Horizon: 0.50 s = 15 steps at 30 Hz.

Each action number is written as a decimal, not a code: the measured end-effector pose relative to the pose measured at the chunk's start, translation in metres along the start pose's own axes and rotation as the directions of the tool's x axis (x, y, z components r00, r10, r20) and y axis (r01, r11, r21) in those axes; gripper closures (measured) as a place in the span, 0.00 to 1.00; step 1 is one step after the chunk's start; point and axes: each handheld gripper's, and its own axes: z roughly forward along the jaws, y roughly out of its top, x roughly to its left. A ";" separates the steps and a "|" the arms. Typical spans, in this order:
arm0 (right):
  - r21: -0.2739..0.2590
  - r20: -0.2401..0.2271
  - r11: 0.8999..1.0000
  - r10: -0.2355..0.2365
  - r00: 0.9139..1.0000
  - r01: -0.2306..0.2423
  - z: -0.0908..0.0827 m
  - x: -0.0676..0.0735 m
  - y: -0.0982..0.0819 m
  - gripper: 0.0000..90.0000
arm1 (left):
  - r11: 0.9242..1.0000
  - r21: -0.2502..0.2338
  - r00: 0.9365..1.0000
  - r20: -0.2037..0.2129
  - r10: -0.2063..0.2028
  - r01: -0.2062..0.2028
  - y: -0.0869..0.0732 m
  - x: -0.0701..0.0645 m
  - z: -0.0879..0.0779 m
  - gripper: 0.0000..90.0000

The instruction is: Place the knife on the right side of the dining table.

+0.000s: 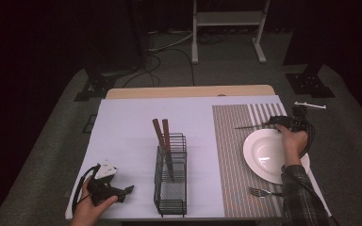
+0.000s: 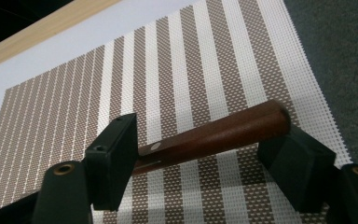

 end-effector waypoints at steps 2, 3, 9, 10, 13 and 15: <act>0.002 0.004 1.000 -0.002 1.000 0.002 0.000 0.000 0.001 0.30 | 1.000 0.000 1.000 0.000 0.000 0.000 0.000 0.000 0.000 0.00; 0.002 0.005 1.000 -0.004 1.000 0.004 0.000 0.000 0.001 0.30 | 1.000 0.000 1.000 0.000 -0.001 0.001 0.000 0.000 0.000 0.00; 0.002 0.032 1.000 -0.010 0.999 0.010 0.000 0.000 0.004 0.26 | 1.000 0.000 1.000 0.000 -0.001 0.001 0.000 0.000 0.000 0.00; 0.004 0.035 1.000 -0.011 0.999 0.011 0.000 0.000 0.004 0.26 | 1.000 0.000 1.000 0.000 -0.001 0.001 0.000 0.000 0.000 0.00; 0.009 0.055 1.000 -0.028 0.998 0.027 -0.001 0.000 0.005 0.23 | 1.000 0.000 1.000 0.000 0.000 0.000 0.000 0.000 0.000 0.00; 0.020 0.066 1.000 -0.024 0.998 0.022 -0.001 -0.001 0.005 0.21 | 1.000 0.000 1.000 0.000 -0.001 0.001 0.000 0.000 0.000 0.00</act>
